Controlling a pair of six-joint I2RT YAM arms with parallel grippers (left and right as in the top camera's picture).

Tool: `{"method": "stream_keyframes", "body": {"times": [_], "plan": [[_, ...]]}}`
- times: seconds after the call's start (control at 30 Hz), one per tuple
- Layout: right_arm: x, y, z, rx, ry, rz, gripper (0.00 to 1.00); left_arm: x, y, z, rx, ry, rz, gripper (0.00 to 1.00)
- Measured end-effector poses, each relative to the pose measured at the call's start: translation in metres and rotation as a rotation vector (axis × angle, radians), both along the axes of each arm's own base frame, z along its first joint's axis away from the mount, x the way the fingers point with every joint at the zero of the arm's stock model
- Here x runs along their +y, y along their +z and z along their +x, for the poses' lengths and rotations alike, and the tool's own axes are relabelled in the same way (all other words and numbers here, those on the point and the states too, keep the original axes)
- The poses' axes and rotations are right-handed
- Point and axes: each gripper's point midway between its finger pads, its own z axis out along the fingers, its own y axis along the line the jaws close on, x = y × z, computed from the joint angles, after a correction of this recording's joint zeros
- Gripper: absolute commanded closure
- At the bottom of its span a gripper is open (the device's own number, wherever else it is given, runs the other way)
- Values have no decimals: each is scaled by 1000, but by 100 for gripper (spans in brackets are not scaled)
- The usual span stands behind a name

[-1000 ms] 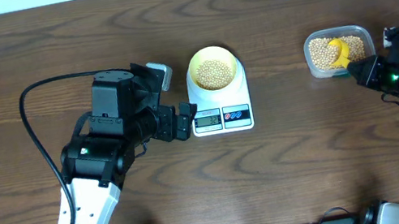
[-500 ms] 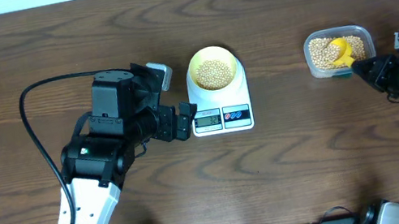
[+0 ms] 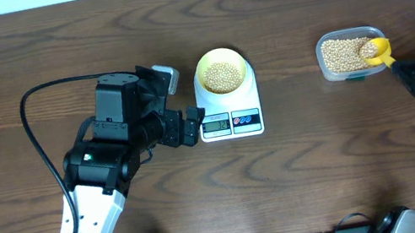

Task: Scoop item into bowl and weigh 50g on scale
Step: 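Scoop more soybeans from the tub with the right gripper, then carry the filled scoop over the yellow bowl with the right gripper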

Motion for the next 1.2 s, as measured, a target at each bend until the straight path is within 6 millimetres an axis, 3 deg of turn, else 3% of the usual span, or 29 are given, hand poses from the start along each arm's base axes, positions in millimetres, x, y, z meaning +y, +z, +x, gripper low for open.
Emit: {"method": "stream_keyframes", "body": {"times": [0.43, 0.9, 1.2], "plan": [[10, 17, -3, -12, 1, 191, 99, 0, 0, 0, 0, 0, 0, 1], [24, 34, -5, -96, 96, 239, 99, 0, 0, 0, 0, 0, 0, 1], [60, 57, 13, -284, 292, 129, 99, 0, 0, 0, 0, 0, 0, 1]]}}
